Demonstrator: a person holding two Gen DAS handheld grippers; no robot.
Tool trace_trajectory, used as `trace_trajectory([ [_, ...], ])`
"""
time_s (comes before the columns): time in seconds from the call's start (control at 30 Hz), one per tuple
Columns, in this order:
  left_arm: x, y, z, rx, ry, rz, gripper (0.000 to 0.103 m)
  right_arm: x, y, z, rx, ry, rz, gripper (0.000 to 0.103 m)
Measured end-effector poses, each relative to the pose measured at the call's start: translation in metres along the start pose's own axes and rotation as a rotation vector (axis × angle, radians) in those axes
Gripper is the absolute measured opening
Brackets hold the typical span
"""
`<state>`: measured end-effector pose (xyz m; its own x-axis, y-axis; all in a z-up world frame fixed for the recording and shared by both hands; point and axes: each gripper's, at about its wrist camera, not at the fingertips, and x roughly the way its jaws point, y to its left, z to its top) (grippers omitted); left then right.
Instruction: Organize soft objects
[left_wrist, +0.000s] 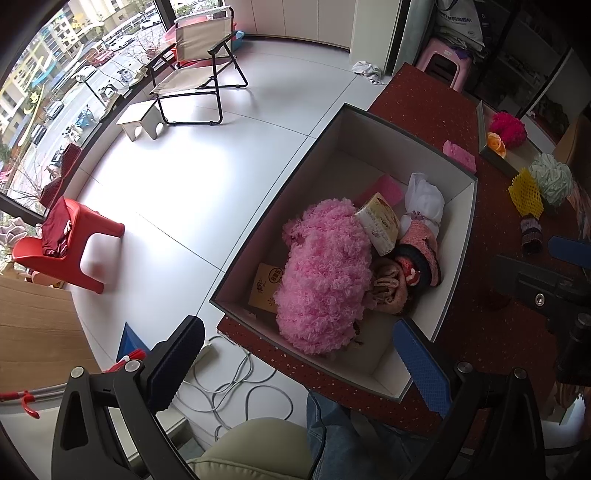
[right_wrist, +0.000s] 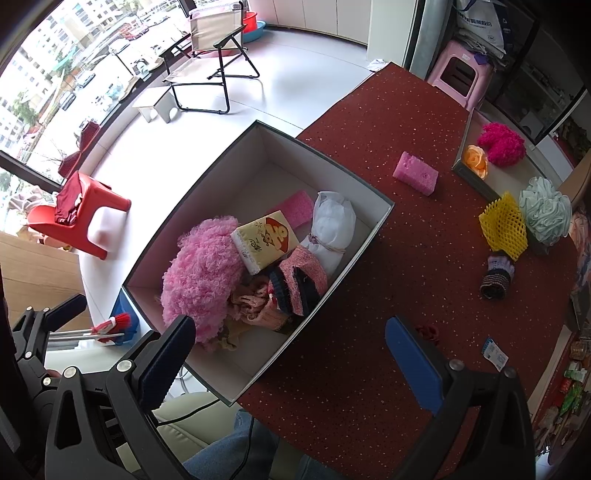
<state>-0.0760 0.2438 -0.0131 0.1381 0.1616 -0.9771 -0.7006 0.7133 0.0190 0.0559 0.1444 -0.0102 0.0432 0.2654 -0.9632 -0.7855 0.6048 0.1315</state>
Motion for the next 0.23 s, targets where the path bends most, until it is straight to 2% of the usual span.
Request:
trace_trajectory([
  [0.13, 0.0003, 0.0000, 0.0003, -0.012, -0.005, -0.001, 0.103, 0.0007, 0.0011, -0.0002, -0.006, 0.001, 0.001, 0.103],
  [0.23, -0.0036, 0.0014, -0.0001, -0.018, -0.040, 0.020, 0.103, 0.0007, 0.0015, 0.0001, -0.005, 0.000, 0.003, 0.103],
])
